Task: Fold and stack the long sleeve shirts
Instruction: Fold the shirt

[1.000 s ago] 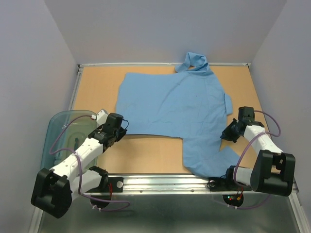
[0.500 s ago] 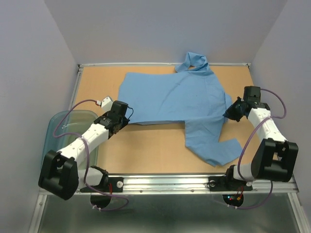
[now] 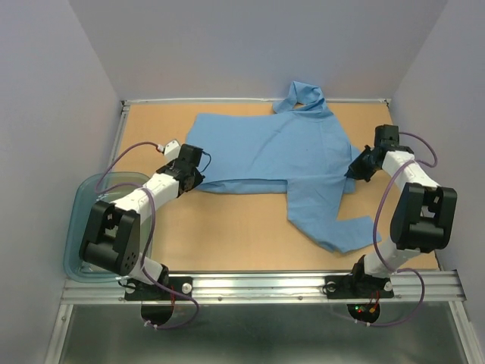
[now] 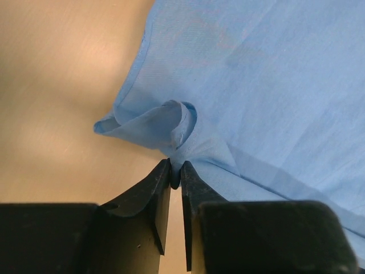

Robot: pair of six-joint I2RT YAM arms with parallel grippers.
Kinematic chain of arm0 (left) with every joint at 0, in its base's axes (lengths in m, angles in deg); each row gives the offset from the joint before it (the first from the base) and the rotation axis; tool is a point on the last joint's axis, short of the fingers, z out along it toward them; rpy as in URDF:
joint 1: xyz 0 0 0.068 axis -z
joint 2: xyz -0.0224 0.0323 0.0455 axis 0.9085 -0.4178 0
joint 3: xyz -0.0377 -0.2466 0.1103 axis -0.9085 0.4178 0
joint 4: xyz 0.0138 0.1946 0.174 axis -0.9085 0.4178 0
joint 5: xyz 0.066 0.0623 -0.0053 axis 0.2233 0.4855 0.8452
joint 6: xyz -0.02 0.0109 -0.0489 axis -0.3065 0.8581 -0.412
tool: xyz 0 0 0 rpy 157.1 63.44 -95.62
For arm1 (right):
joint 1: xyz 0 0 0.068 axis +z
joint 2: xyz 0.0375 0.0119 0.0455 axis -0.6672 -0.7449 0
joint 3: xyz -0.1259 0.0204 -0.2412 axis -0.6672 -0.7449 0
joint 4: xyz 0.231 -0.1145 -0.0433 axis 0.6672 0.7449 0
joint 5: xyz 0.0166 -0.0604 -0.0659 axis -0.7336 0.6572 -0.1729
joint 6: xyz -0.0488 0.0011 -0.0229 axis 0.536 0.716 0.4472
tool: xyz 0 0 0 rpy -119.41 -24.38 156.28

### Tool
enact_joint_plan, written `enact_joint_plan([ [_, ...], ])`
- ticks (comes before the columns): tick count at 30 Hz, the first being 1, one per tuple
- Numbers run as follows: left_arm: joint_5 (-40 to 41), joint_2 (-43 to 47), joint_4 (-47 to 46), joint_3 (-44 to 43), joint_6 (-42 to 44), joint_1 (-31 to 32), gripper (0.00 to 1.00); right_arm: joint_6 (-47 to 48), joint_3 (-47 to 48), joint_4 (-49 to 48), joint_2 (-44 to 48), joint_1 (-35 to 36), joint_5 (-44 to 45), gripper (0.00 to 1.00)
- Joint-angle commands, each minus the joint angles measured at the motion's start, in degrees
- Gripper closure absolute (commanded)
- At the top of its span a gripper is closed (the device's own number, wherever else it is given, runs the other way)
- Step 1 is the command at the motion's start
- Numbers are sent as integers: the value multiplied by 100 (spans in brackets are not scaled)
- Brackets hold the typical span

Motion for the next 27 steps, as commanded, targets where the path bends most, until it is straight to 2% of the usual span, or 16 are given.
enact_joint_plan([
  [1, 40, -185, -67, -411, 233, -89, 75, 125, 415, -212, -176, -37, 59, 94],
  [6, -47, -492, -76, -728, 356, -124, 64, 160, 573, -247, -361, -37, 50, 88],
  [7, -74, -537, -67, -824, 365, -124, 59, 178, 617, -247, -396, -37, 41, 83],
  [9, -162, -607, -102, -877, 365, -150, 55, 204, 661, -247, -449, -37, 6, 79],
  [13, -320, -713, -181, -974, 400, -238, 43, 248, 731, -238, -423, -37, -47, 65],
  [16, -434, -704, -234, -1123, 541, -396, 29, 336, 828, -238, -257, -37, -73, 49],
  [17, -478, -704, -304, -1158, 593, -431, 26, 388, 854, -238, -204, -37, -73, 38],
  [18, -539, -704, -331, -1202, 646, -484, 23, 415, 907, -229, -142, -29, -65, 34],
  [19, -566, -704, -340, -1299, 734, -554, 17, 468, 933, -229, 6, -20, -30, 25],
  [21, -645, -722, -349, -1396, 813, -625, 13, 538, 960, -221, 174, 6, 14, 18],
  [27, -1102, -160, -278, -1353, 788, -642, 12, 960, 933, -203, 763, 534, -310, 15],
])
